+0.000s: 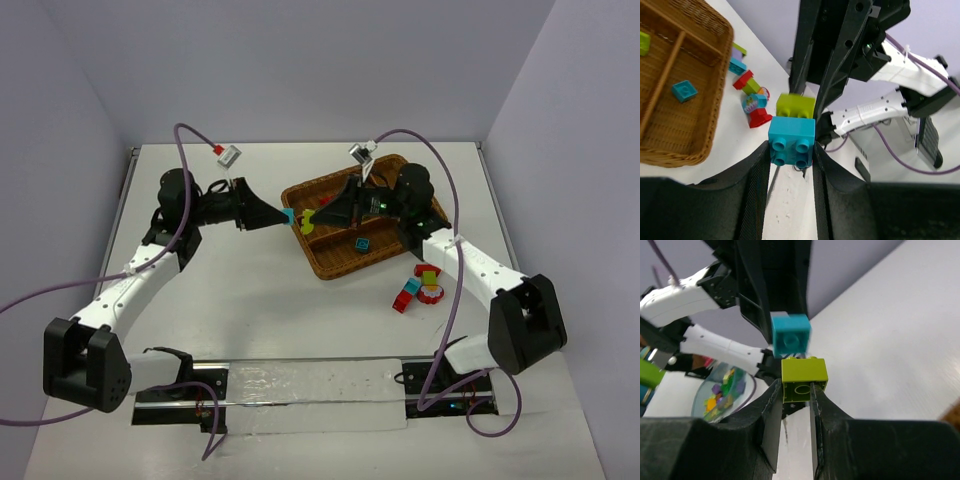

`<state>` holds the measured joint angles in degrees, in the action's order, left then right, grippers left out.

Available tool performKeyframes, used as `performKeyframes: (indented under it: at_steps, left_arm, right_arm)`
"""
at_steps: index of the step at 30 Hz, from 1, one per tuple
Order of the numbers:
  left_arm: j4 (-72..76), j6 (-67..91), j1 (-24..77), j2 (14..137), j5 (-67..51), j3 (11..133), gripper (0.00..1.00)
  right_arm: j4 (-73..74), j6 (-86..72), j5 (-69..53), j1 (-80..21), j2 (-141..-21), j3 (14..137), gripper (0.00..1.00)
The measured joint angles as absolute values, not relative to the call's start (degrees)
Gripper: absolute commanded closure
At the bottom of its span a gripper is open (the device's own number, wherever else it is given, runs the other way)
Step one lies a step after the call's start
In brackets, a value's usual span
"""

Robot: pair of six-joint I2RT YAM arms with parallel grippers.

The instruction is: Sort the legos into containers by color

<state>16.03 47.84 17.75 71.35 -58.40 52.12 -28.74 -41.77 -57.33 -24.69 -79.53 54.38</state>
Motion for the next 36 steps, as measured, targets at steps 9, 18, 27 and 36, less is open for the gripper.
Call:
performKeyframes:
  at_steps: [9,18,27,36]
  left_arm:
    - [20.5,52.9,14.1,70.2,-54.2,49.0,1.0]
    - [13.9,50.0,15.5,71.3,-47.5,49.9,1.0]
    - [9.5,47.6,21.9,75.5,-42.4,51.6,1.0]
    - [5.6,46.2,26.0,81.6,-37.9,55.7,1.0]
  right_arm:
    - [-12.7,-32.7,-48.4,-20.3,-77.2,54.1,1.0]
    - [5.5,-29.0,-18.5,-19.3,-82.5,63.1,0.96]
    - [10.4,-28.3,-12.3,-19.5,-97.0,70.6,0.72]
    - [12.5,-27.4,-10.7,-20.4,-102.1,73.9,0.07]
